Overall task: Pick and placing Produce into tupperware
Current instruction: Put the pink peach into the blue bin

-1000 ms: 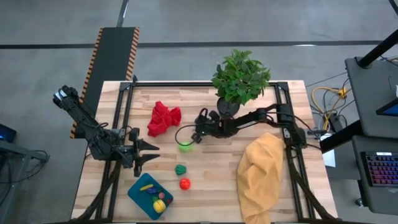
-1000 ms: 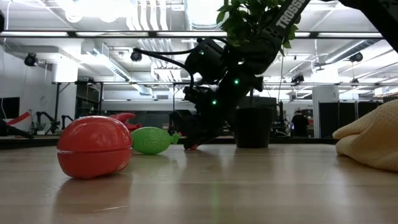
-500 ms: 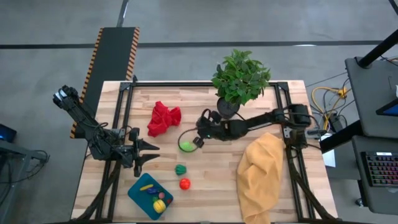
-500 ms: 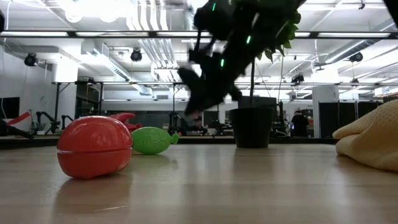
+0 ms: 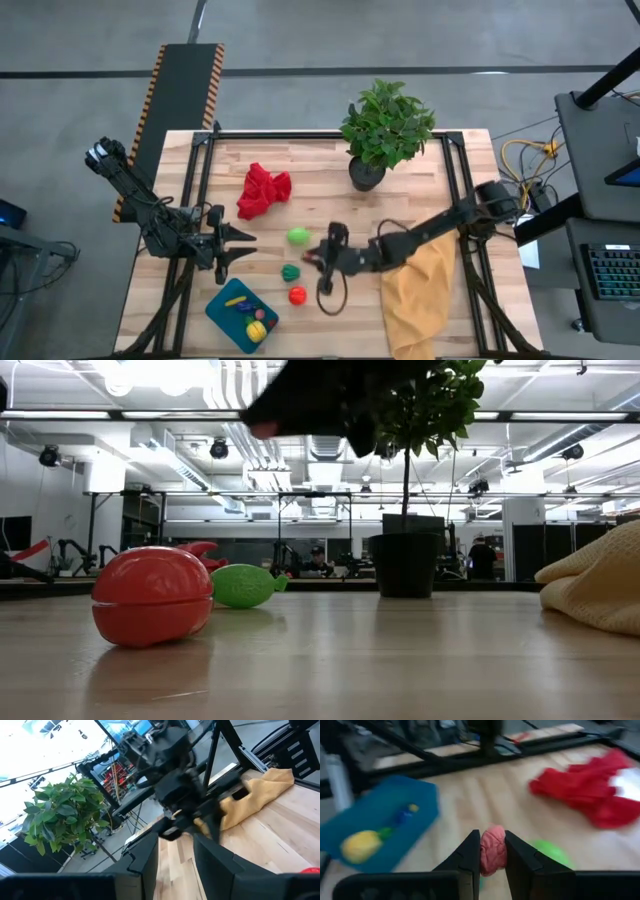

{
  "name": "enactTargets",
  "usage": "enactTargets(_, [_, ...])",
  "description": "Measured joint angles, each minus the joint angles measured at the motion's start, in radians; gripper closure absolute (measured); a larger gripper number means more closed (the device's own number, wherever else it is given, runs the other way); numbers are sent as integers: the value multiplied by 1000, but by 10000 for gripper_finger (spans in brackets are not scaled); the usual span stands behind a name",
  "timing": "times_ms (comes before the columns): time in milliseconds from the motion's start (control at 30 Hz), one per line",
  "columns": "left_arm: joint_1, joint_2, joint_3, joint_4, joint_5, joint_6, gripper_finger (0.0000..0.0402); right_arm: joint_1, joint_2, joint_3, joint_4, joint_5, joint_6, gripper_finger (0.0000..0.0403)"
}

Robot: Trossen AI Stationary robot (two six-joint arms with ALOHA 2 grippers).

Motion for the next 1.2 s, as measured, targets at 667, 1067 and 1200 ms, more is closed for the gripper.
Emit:
enactTargets(667, [0,25,0,58,1,-9,292,123,505,654,-66,-96,-20,349])
enactTargets(1067, [0,29,-4,55,1,-56,292,144,679,972,-245,-133,-8,294])
enactTargets(1200, [0,31,-5,54,1,-55,292,144,678,970,-248,-129,0,263])
